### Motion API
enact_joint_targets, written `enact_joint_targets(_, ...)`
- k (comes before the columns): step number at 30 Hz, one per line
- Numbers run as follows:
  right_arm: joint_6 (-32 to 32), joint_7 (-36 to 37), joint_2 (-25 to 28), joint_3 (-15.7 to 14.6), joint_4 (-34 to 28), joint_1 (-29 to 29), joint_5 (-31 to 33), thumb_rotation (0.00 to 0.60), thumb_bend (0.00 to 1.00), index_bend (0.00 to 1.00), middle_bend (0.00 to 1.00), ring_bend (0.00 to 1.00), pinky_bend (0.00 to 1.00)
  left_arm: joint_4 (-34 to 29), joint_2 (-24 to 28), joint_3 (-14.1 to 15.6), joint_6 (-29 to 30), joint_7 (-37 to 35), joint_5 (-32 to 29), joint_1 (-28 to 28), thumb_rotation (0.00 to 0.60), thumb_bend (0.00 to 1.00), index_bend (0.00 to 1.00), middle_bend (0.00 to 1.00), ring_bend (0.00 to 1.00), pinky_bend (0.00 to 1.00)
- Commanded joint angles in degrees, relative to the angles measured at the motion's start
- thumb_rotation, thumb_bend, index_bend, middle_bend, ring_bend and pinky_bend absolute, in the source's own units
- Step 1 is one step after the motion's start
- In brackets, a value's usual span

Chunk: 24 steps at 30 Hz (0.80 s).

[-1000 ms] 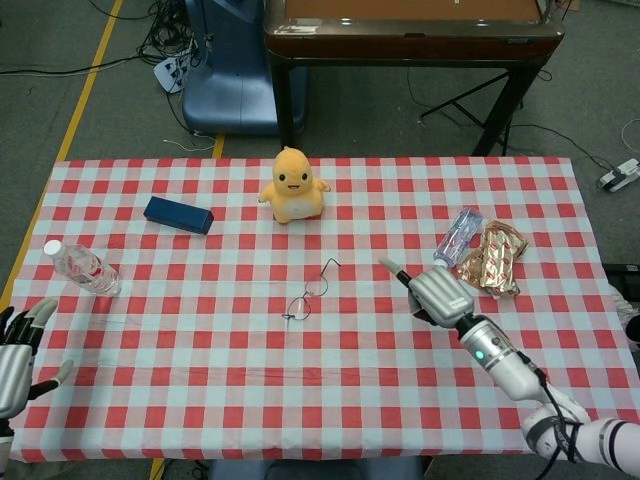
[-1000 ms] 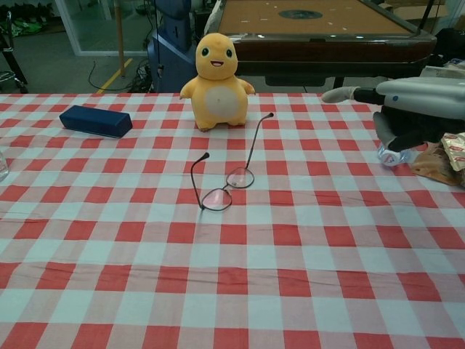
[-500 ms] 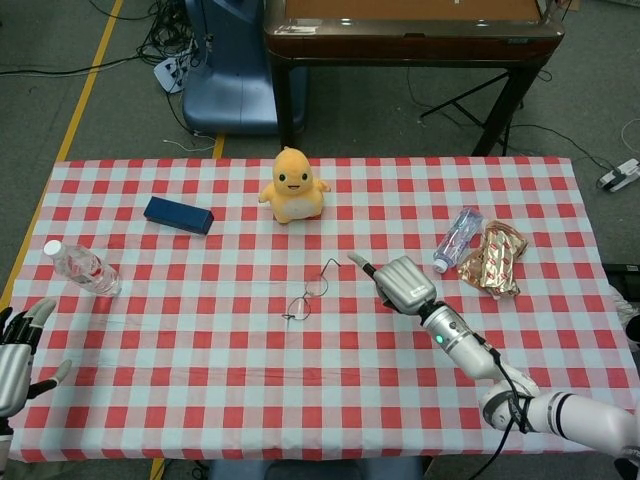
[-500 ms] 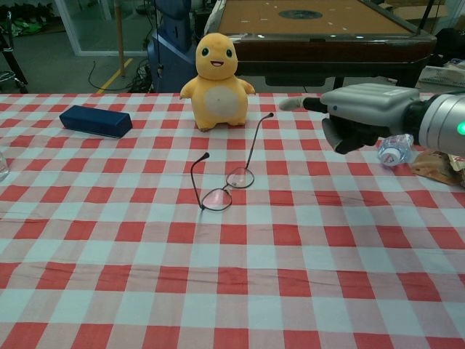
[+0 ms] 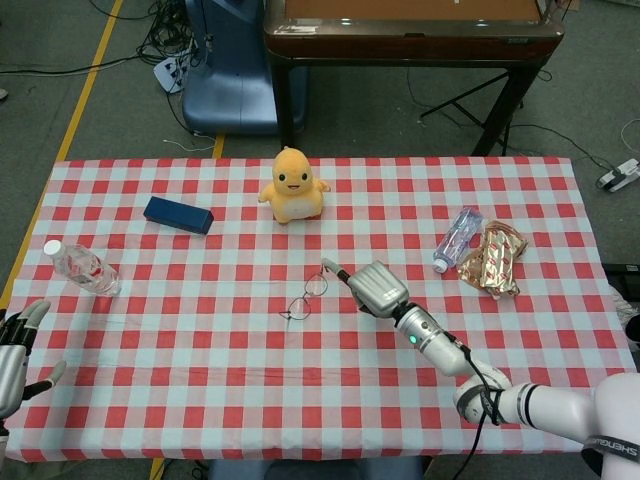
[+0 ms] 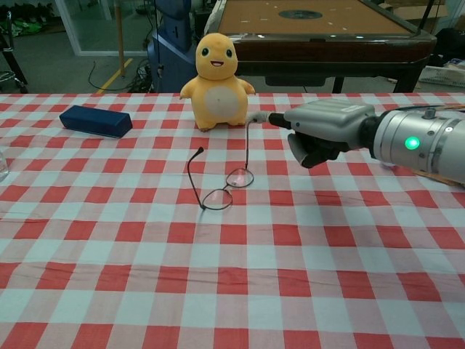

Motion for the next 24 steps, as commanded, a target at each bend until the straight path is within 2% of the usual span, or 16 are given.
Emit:
enact_joint_targets(1,-0.3,0.0,-0.8,-0.3,0.5,0.6,0.1,0.600,1.00,0.00,1.00,0.92,0.98,0.0,0.0,0.0,0.1,0.0,0.0,0.1,0.600,0.26,0.09,0.10,0.14,0.00)
enact_joint_targets(11,-2.2,0.3,-3.6,-1.3,1.5,2.5,0.9,0.600,1.00,0.00,1.00,0.92,0.98,0.2,0.1,0.1,0.4,-0.2,0.0,0.4,0.600,0.26,0.09,0.10,0.14,0.00)
enact_joint_targets(24,-6.6,5.9,-5.2,-1.6,1.5,4.1,4.5,0.600,1.00,0.00,1.00,0.92,0.98,0.8,0.1,0.2,1.0,-0.9,-0.1,1.1,0.600,0.26,0.09,0.10,0.14,0.00)
